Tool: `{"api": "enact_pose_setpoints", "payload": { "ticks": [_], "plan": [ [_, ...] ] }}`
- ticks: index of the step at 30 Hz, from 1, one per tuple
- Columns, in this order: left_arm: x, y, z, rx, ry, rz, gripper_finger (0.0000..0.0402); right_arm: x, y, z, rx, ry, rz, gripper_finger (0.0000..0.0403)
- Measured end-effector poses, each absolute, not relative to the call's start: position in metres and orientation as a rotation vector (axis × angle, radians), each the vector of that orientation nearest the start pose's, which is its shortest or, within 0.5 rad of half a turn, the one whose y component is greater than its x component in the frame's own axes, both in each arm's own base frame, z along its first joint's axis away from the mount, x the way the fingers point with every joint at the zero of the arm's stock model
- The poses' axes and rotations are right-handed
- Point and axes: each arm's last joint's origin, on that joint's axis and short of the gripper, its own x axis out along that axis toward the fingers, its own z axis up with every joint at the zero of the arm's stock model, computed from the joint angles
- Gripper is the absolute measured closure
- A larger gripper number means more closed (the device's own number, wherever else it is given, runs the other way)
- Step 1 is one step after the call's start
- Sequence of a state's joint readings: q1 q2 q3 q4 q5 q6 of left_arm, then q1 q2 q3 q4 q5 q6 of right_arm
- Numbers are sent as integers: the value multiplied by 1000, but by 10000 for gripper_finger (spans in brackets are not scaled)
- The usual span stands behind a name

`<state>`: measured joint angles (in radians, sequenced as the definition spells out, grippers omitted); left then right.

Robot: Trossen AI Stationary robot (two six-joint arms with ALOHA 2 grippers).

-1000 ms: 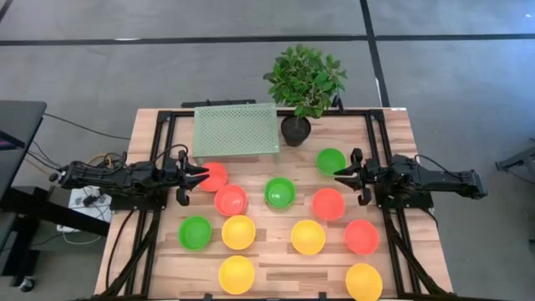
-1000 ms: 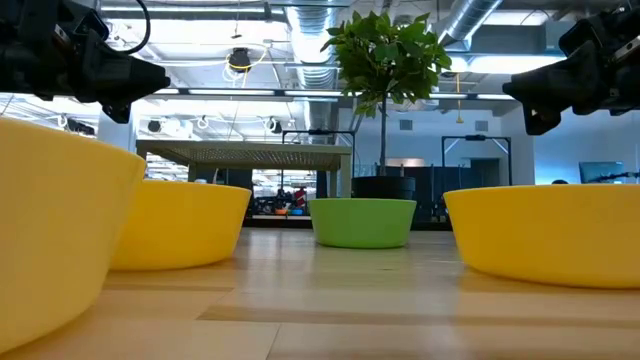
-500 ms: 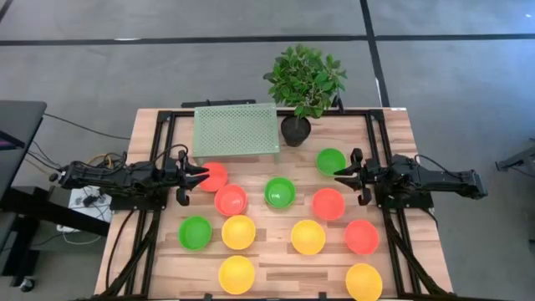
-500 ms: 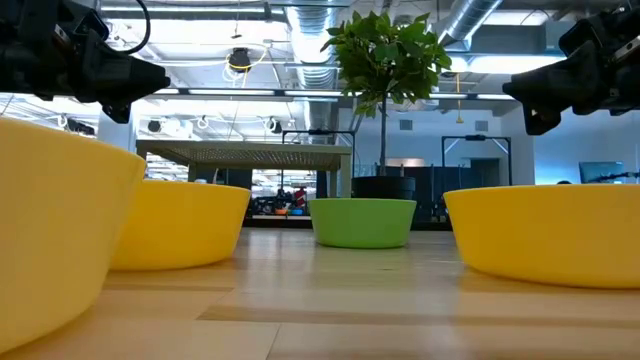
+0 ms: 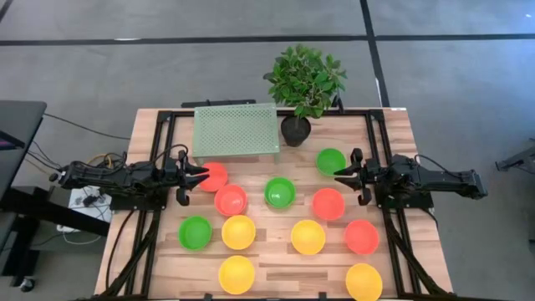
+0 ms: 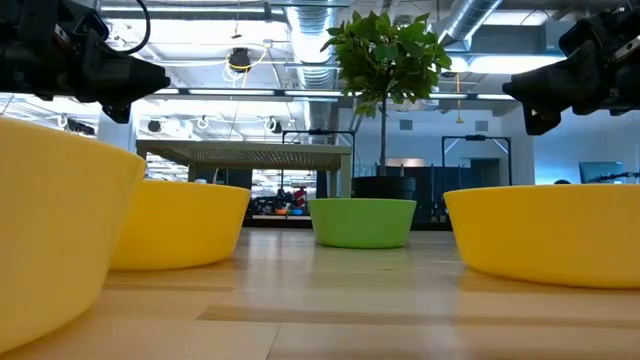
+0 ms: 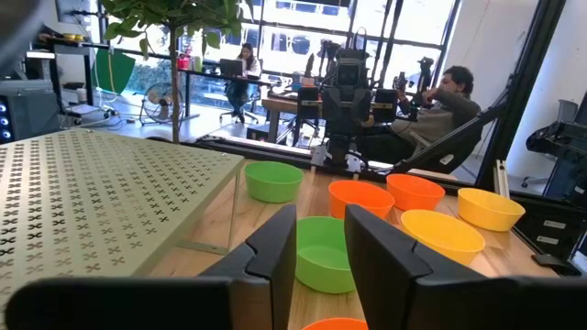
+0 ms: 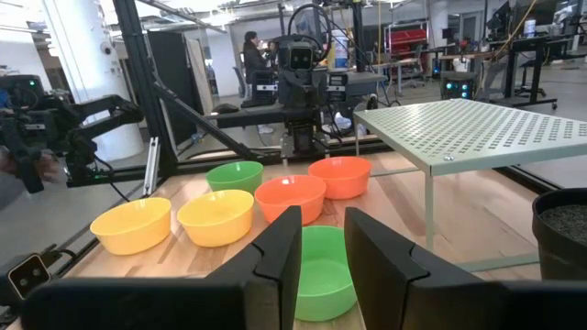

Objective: Pick & Place Mini bowls

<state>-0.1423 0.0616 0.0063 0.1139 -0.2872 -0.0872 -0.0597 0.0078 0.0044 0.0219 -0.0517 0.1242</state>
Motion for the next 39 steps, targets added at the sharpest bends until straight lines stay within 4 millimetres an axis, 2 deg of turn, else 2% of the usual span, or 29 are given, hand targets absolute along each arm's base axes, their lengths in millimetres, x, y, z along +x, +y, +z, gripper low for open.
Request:
{"api": "enact_pose_setpoints", "payload": {
  "ticks": [19, 23, 27, 31, 35, 39],
  "plan": [
    [98, -6, 184, -237, -202, 118, 305, 98, -4, 167, 123, -19, -6, 321],
    [98, -8, 188, -245, -213, 54, 305, 98, -4, 167, 123, -19, -6, 321],
    [96, -9, 214, -245, -249, -9, 305, 98, -4, 167, 123, -20, -7, 321],
    [104, -12, 241, -211, -134, -47, 305, 98, -4, 169, 122, -39, -6, 321],
    [125, -15, 271, -173, 35, -33, 305, 98, -4, 169, 122, -40, -5, 321],
    [159, -20, 290, -103, 223, -22, 305, 98, -5, 169, 121, -42, -8, 321]
  ]
}}
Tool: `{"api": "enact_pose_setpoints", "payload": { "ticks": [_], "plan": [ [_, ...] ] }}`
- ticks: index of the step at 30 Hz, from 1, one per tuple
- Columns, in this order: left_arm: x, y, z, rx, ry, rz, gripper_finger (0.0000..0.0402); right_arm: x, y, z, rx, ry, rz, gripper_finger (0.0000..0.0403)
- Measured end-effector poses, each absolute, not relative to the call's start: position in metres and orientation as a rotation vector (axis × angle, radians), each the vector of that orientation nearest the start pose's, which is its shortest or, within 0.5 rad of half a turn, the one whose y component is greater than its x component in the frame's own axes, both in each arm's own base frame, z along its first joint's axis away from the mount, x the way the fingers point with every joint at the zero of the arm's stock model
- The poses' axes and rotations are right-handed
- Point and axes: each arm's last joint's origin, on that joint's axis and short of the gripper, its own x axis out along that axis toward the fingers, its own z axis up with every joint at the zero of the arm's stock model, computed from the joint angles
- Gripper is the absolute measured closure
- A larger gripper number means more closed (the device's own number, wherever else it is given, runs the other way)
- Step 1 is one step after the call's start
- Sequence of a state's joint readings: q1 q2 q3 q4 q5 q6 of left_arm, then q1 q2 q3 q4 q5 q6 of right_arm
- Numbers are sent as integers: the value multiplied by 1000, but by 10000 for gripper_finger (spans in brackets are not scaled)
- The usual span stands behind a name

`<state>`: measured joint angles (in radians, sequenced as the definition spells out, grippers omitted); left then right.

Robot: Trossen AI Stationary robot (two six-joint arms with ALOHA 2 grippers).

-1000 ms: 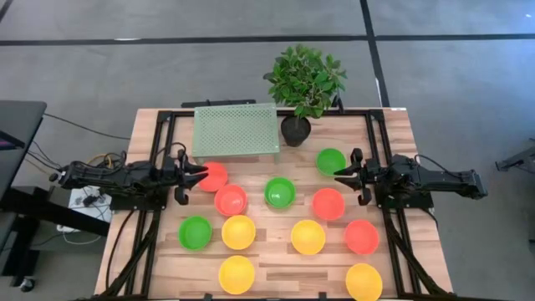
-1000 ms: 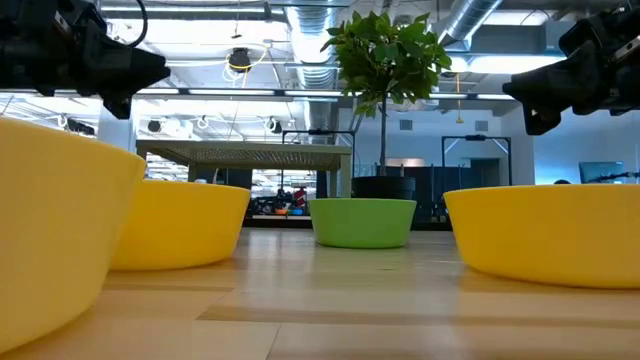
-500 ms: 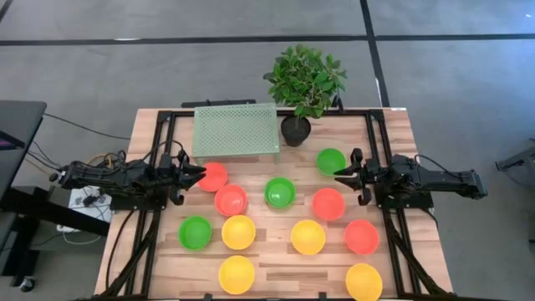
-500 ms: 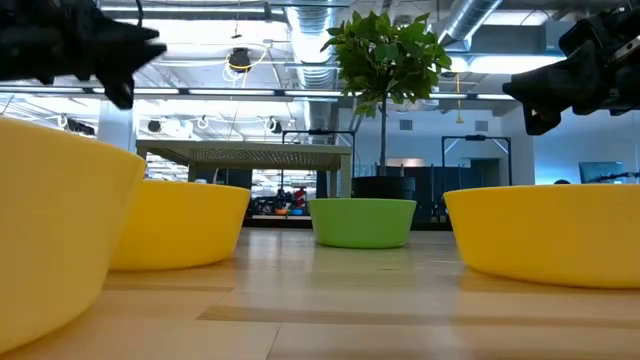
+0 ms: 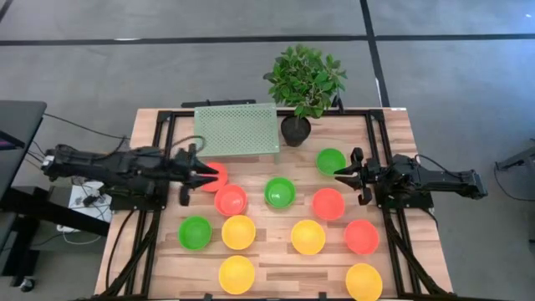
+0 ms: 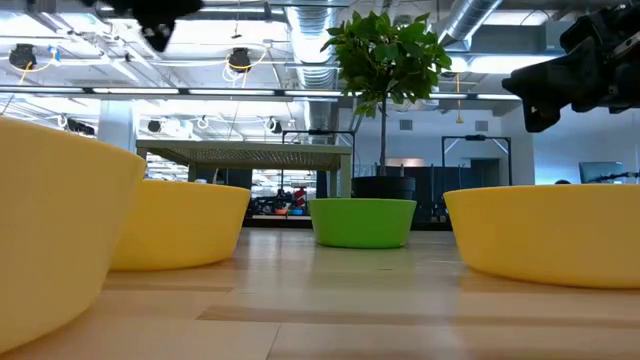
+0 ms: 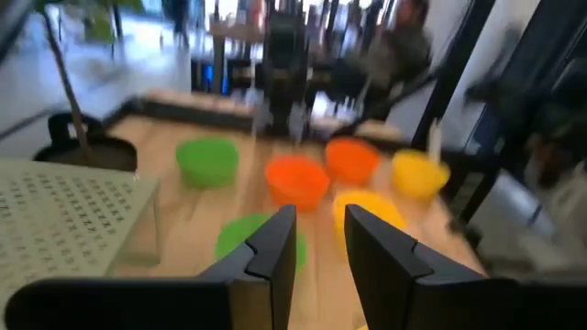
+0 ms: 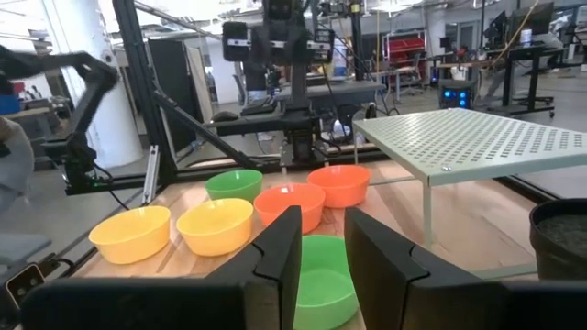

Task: Pick & Place Mini bowls
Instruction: Put the orange bowl on the shelf

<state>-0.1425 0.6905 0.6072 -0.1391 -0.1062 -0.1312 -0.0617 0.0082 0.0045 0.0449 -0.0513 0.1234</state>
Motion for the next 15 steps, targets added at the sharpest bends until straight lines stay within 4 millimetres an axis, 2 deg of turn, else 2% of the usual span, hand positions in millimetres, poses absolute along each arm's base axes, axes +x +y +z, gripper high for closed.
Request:
{"api": "enact_pose_setpoints", "payload": {
  "ticks": [4, 8, 12, 15],
  "plan": [
    [197, -25, 285, -38, 361, -21, 305, 98, -5, 169, 121, -44, -8, 321],
    [229, -30, 258, -1, 518, -18, 305, 98, -5, 169, 120, -47, -8, 321],
    [247, -34, 231, 3, 638, -53, 305, 98, -5, 169, 120, -47, -9, 321],
    [252, -38, 220, -1, 687, -80, 305, 98, -5, 169, 120, -47, -10, 321]
  ]
}}
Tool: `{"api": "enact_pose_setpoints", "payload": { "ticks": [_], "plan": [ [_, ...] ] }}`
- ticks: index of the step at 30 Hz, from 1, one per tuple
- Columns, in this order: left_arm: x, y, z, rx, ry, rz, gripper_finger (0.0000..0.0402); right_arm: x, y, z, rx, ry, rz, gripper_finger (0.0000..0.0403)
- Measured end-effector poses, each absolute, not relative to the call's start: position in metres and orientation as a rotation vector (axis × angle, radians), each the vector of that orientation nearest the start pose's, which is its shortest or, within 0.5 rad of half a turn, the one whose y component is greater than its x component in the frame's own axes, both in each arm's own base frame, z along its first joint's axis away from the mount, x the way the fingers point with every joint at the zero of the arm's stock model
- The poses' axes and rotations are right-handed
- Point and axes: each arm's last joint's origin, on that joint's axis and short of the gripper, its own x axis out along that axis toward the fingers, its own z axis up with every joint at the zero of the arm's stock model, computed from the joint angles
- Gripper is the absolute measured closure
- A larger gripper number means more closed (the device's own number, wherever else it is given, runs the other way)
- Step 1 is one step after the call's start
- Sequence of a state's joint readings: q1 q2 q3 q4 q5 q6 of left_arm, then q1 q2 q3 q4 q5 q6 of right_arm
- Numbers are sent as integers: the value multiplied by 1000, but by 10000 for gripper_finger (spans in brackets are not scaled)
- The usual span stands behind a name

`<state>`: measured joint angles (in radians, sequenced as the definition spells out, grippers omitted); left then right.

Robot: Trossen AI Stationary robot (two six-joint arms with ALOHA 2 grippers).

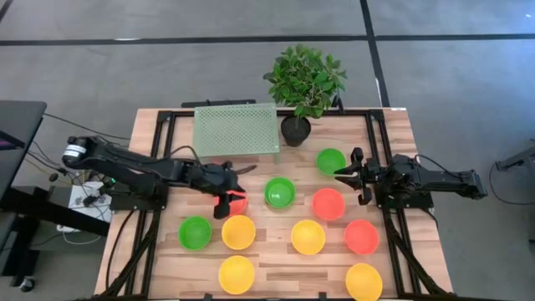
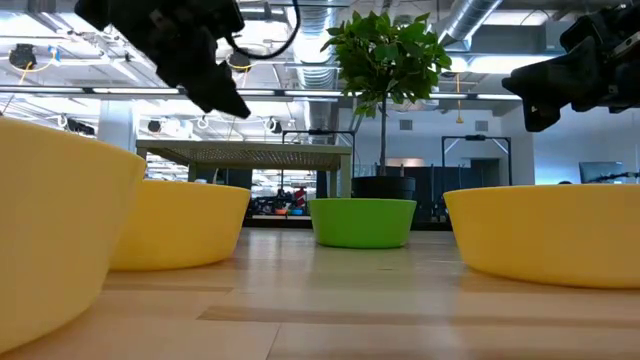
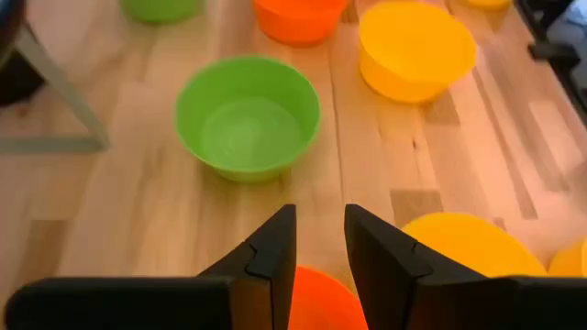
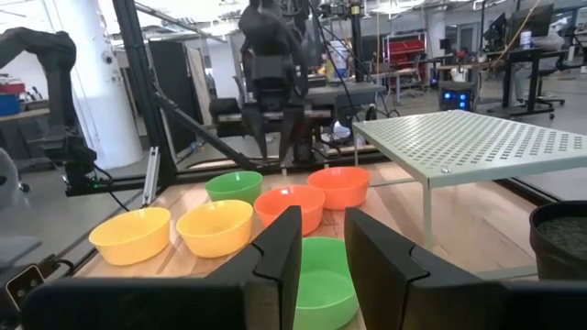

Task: Pick & Place Mini bowls
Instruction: Put the orange bowl on the shelf

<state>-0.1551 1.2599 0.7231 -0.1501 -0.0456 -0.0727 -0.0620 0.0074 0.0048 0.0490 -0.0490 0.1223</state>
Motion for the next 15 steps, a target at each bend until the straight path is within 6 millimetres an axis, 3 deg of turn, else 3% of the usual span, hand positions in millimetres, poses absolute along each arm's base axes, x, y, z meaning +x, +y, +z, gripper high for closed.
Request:
{"api": "enact_pose_setpoints", "payload": {
  "ticks": [4, 15],
  "plan": [
    [250, -38, 218, -41, 723, -65, 305, 98, -5, 169, 119, -48, -12, 321],
    [202, -29, 217, -285, 1001, 191, 305, 97, -5, 174, 116, -98, -9, 321]
  ]
}}
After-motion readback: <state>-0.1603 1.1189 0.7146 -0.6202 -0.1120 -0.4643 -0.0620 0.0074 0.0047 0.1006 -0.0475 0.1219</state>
